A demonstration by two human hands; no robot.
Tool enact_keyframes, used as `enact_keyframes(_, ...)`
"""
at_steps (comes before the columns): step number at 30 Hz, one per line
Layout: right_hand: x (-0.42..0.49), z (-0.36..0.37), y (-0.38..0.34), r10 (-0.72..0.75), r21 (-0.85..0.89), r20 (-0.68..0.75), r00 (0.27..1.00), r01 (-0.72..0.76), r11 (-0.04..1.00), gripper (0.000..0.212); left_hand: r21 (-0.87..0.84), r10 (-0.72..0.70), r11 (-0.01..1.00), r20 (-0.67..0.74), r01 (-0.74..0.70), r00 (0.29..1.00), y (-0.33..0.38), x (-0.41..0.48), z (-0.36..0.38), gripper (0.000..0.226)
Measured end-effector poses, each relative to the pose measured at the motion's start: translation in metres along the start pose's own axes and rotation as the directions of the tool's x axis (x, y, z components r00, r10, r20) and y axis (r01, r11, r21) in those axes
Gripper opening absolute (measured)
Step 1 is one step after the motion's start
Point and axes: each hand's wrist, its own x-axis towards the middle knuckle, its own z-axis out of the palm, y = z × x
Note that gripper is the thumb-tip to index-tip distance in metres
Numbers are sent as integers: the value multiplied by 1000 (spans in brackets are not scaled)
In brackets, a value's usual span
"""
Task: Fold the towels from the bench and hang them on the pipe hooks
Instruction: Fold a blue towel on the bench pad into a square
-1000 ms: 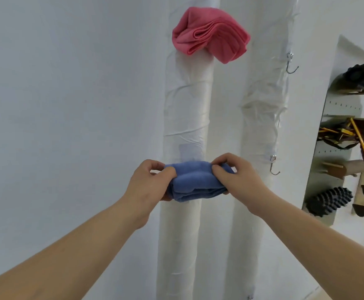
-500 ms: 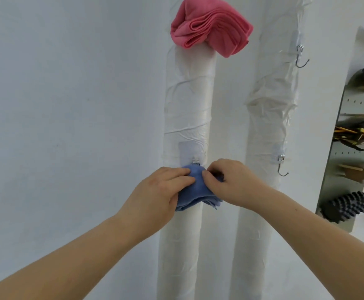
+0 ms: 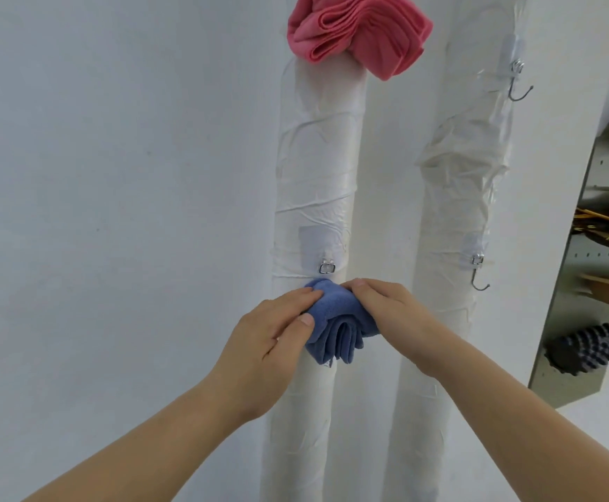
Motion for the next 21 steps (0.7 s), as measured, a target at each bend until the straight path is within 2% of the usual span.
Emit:
enact_keyframes(2, -4, 6, 1, 3, 54, -34, 999, -1, 999, 42, 1, 17, 1000, -26, -17, 1000, -2, -6, 7, 43)
enact_keyframes(6, -7, 9, 1, 45, 141, -45, 998, -38, 989, 45, -148, -91, 986, -61, 81, 994, 0, -5, 8, 39)
enact_keyframes(9, -9, 1, -5, 81, 133, 5, 997, -81, 988, 47, -84, -113, 990, -10, 112, 994, 8, 1, -1, 35)
enact_keyframes(11, -10, -5, -11, 64, 68, -3, 998, -63, 996, 47, 19, -94, 995, 21, 94, 995, 18, 7, -9, 33)
enact_keyframes(15, -7, -12, -19, -32, -71, -188, 982, 19, 997, 42, 240, -34, 970, 22, 28, 999, 32, 16, -21, 30)
enact_keyframes(18, -10, -15, -26, -130, -166, -273, 953, 86, 982, 27, 258, -51, 964, -29, 57, 998, 33, 15, -28, 30)
enact_keyframes(21, -24, -9, -33, -331, -394, -331, 884, 189, 900, 20, 263, -74, 961, -55, 86, 996, 35, 4, -37, 30)
